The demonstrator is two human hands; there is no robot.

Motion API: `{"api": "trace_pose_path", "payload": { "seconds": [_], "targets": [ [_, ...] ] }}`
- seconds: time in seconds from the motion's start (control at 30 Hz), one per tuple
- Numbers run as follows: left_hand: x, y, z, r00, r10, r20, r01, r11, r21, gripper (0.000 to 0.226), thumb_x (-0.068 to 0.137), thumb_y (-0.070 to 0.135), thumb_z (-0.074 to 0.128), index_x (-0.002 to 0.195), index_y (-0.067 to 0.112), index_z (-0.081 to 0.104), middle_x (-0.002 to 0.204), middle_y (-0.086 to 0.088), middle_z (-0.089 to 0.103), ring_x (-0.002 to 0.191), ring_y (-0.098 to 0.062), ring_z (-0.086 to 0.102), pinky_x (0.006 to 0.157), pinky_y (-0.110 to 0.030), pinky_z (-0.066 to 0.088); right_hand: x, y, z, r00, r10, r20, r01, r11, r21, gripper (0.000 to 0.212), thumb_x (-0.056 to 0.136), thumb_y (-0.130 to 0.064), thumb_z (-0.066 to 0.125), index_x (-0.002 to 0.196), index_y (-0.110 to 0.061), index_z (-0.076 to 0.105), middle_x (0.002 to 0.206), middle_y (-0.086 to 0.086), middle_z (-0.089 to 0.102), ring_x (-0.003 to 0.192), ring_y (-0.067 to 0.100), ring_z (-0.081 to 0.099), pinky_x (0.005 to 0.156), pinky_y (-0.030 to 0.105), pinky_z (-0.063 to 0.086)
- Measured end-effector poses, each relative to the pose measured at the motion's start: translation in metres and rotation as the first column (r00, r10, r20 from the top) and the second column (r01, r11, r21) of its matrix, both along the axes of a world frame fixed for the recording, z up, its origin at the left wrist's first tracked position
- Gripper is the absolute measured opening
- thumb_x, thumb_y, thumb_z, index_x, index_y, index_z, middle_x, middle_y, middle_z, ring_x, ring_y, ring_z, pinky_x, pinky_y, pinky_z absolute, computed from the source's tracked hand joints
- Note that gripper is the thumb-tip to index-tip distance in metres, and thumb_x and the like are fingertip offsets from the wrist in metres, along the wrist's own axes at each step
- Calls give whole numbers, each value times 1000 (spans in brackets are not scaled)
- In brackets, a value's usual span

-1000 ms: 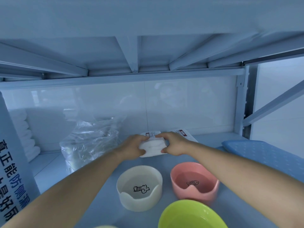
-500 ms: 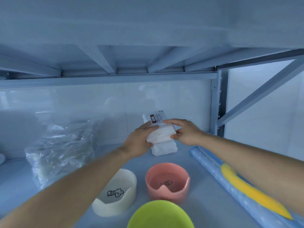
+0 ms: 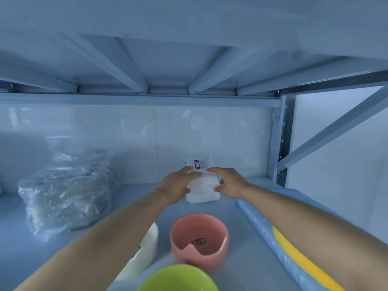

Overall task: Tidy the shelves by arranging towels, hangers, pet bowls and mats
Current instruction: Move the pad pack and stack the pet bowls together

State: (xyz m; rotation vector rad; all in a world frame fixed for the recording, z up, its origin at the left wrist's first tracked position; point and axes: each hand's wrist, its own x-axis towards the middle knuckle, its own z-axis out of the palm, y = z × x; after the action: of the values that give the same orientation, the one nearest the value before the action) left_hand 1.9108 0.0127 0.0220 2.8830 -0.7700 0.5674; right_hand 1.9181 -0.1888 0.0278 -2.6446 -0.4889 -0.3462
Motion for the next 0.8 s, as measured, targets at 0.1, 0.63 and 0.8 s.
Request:
{"api": "trace_pose_path", "payload": {
  "seconds": [0.1,0.63,0.8],
  "targets": [
    [-8,9,3,1000,19,-3,-19,998,57,62,91,22,55,145,32,26,154,4,19,134,-18,35,104,-32,34,-3,5,-3,998,23,50,-11,975,-223,70,84,-20,65,144,-18,30,152,9,26,133,24,36,107,28,31],
    [-17,25,-7,1000,24,-1,-22,946,324,62,95,20,38,149,29,8,157,10,-6,142,-15,14,108,-34,32,-1,0,4,956,243,164,-72,737,-673,48,97,-23,38,144,-20,30,154,-6,20,136,23,29,102,42,40],
    [-12,13,-8,998,56,-35,-41,942,333,68,94,16,39,150,25,2,156,10,-11,140,-19,18,108,-36,33,6,-11,4,977,198,74,-114,788,-605,56,96,-20,40,148,-22,21,158,-7,6,143,16,14,113,33,24]
  ]
}}
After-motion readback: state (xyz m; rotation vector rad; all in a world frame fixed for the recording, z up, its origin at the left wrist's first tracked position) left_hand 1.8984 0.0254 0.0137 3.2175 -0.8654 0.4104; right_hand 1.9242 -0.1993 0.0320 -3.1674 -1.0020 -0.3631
